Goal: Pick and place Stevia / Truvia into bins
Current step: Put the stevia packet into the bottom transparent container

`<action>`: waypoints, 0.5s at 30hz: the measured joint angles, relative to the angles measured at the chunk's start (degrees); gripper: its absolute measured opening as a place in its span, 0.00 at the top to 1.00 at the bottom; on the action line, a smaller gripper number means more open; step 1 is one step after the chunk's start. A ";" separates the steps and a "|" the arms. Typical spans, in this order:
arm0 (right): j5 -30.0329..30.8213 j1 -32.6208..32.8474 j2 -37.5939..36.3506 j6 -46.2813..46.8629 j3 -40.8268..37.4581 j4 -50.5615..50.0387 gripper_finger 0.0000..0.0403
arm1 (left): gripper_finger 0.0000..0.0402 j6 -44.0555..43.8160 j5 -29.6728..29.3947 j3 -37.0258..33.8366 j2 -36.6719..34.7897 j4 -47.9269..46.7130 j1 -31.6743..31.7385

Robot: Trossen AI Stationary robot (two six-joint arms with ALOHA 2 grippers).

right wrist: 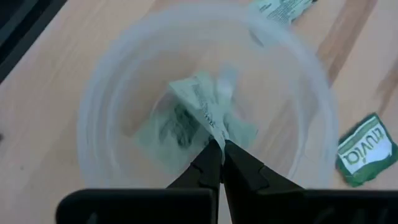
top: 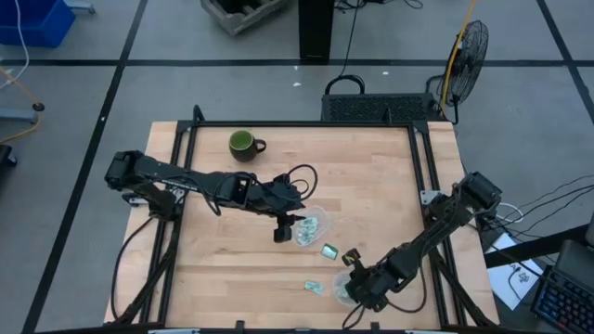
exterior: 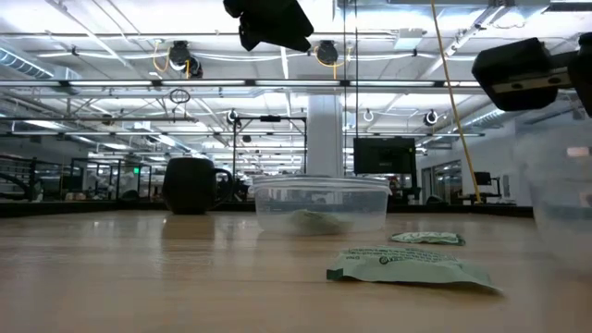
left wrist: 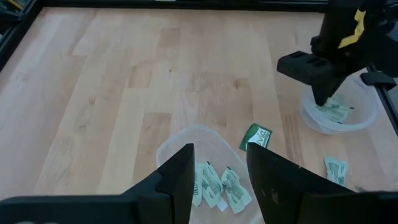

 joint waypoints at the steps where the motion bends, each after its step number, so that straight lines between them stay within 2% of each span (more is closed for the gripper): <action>1: -0.04 -0.04 0.04 0.12 0.02 0.02 0.99 | 0.62 0.00 0.01 0.00 0.00 0.02 0.00; 6: -0.10 -0.55 -0.77 3.67 0.02 -0.40 0.95 | 0.62 0.00 0.00 0.00 0.00 -0.05 0.00; 15: -0.18 -0.85 -2.25 3.26 0.04 -0.58 0.79 | 0.62 0.00 0.00 0.00 0.00 -0.05 0.00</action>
